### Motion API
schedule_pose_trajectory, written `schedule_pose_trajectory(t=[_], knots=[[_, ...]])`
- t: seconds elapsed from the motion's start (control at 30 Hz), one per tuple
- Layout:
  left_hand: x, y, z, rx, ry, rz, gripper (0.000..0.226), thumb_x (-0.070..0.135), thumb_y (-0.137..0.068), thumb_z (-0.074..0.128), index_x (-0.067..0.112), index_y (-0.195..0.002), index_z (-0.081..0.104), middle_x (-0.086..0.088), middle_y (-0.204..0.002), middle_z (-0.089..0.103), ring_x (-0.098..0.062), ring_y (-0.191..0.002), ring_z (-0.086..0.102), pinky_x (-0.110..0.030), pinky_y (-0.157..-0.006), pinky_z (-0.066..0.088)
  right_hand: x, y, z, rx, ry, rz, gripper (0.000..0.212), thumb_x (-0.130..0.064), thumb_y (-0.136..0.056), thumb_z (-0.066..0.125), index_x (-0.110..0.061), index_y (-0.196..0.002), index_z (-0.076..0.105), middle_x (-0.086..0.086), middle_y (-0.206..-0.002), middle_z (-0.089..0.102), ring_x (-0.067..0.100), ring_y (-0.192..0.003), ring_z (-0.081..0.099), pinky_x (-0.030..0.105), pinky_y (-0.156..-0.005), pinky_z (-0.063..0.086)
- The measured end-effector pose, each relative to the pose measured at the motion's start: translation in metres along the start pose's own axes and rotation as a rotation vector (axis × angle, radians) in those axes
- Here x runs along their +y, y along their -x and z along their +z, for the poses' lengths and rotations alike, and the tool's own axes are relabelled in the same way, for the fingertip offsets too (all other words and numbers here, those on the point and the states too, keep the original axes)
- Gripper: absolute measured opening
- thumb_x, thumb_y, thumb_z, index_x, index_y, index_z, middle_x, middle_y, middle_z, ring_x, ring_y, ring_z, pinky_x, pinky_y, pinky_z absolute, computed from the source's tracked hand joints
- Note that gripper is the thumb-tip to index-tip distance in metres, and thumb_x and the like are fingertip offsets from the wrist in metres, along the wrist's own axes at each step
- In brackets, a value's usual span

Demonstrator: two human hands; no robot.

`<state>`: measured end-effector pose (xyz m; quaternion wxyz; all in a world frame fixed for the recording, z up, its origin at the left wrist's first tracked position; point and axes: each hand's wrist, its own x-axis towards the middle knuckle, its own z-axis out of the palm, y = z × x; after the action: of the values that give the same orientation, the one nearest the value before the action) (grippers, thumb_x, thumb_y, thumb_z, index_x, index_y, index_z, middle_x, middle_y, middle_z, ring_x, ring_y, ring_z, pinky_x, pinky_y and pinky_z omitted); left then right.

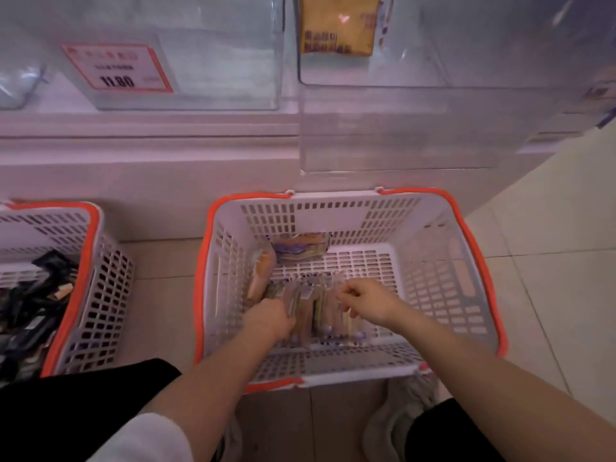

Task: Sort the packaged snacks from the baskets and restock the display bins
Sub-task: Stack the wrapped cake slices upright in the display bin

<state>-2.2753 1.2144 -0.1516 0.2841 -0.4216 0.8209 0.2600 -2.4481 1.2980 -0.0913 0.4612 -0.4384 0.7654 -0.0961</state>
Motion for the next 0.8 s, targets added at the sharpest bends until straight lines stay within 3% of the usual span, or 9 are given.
schedule_pose_trajectory(t=[0.1, 0.23, 0.33, 0.43, 0.57, 0.63, 0.67, 0.73, 0.8], knots=[[-0.004, -0.005, 0.024, 0.042, -0.034, -0.145, 0.046, 0.037, -0.095, 0.044, 0.017, -0.136, 0.041, -0.011, -0.117, 0.061, -0.027, -0.104, 0.061, -0.037, -0.080, 0.050, 0.015, -0.004, 0.016, -0.022, -0.081, 0.066, 0.026, -0.019, -0.096, 0.047, -0.012, -0.075, 0.060, 0.002, -0.073, 0.063, 0.013, -0.066, 0.059, 0.024, -0.067, 0.047], [-0.013, -0.017, 0.040, -0.067, 0.056, -0.247, 0.038, 0.035, -0.092, 0.052, 0.014, -0.123, 0.051, -0.011, -0.120, 0.058, -0.028, -0.108, 0.059, -0.041, -0.086, 0.049, 0.032, -0.001, 0.025, -0.034, -0.066, 0.098, 0.028, -0.018, -0.096, 0.047, -0.011, -0.074, 0.063, 0.014, -0.086, 0.068, 0.027, -0.081, 0.065, 0.038, -0.077, 0.050], [-0.018, -0.022, 0.043, -0.070, 0.080, -0.263, 0.026, 0.022, -0.094, 0.047, 0.011, -0.115, 0.057, -0.011, -0.116, 0.061, -0.027, -0.106, 0.060, -0.039, -0.086, 0.049, 0.042, 0.004, 0.031, -0.063, -0.081, 0.117, 0.025, -0.023, -0.096, 0.047, -0.007, -0.086, 0.065, 0.014, -0.088, 0.069, 0.029, -0.081, 0.064, 0.040, -0.078, 0.051], [-0.023, -0.020, 0.034, -0.016, 0.108, -0.182, 0.025, 0.012, -0.096, 0.041, 0.005, -0.110, 0.060, -0.014, -0.114, 0.062, -0.028, -0.106, 0.059, -0.037, -0.087, 0.047, 0.046, 0.006, 0.033, -0.047, -0.101, 0.129, 0.025, -0.024, -0.095, 0.048, -0.007, -0.089, 0.065, 0.012, -0.086, 0.069, 0.028, -0.081, 0.065, 0.036, -0.075, 0.051], [-0.019, 0.001, 0.004, 0.115, 0.553, 0.062, 0.027, 0.013, -0.094, 0.050, 0.012, -0.068, 0.057, -0.012, -0.079, 0.062, -0.028, -0.082, 0.060, -0.033, -0.077, 0.044, 0.032, 0.008, 0.035, 0.043, -0.155, 0.136, 0.018, -0.024, -0.095, 0.048, -0.013, -0.088, 0.061, 0.004, -0.083, 0.063, 0.023, -0.080, 0.058, 0.033, -0.072, 0.045], [-0.011, 0.022, -0.017, 0.015, 0.931, 0.182, 0.032, 0.005, -0.091, 0.053, 0.018, -0.062, 0.056, -0.003, -0.071, 0.059, -0.020, -0.073, 0.057, -0.035, -0.075, 0.047, 0.016, 0.010, 0.037, 0.075, -0.369, 0.156, 0.025, -0.033, -0.095, 0.049, -0.012, -0.101, 0.062, 0.002, -0.088, 0.065, 0.017, -0.082, 0.058, 0.030, -0.073, 0.047], [-0.007, 0.033, -0.027, -0.043, 1.079, 0.234, 0.033, 0.003, -0.090, 0.054, 0.020, -0.063, 0.058, 0.002, -0.068, 0.060, -0.014, -0.070, 0.058, -0.030, -0.069, 0.050, 0.008, 0.011, 0.037, 0.044, -0.609, 0.197, 0.033, -0.039, -0.095, 0.049, -0.013, -0.109, 0.062, 0.002, -0.095, 0.068, 0.015, -0.087, 0.062, 0.028, -0.073, 0.049], [-0.001, 0.052, -0.043, -0.096, 1.216, 0.312, 0.029, 0.003, -0.089, 0.054, 0.020, -0.067, 0.059, 0.009, -0.066, 0.063, -0.004, -0.067, 0.061, -0.017, -0.063, 0.050, -0.006, 0.015, 0.035, -0.089, -1.196, 0.226, 0.040, -0.043, -0.092, 0.047, -0.014, -0.117, 0.061, 0.006, -0.108, 0.070, 0.020, -0.097, 0.066, 0.031, -0.076, 0.052], [0.000, 0.064, -0.052, -0.094, 1.239, 0.347, 0.024, 0.004, -0.090, 0.054, 0.017, -0.070, 0.058, 0.009, -0.066, 0.063, -0.003, -0.067, 0.061, -0.015, -0.065, 0.051, -0.016, 0.021, 0.031, -0.160, -1.540, 0.158, 0.045, -0.038, -0.086, 0.051, -0.012, -0.122, 0.057, 0.014, -0.120, 0.064, 0.027, -0.104, 0.064, 0.041, -0.081, 0.053]])
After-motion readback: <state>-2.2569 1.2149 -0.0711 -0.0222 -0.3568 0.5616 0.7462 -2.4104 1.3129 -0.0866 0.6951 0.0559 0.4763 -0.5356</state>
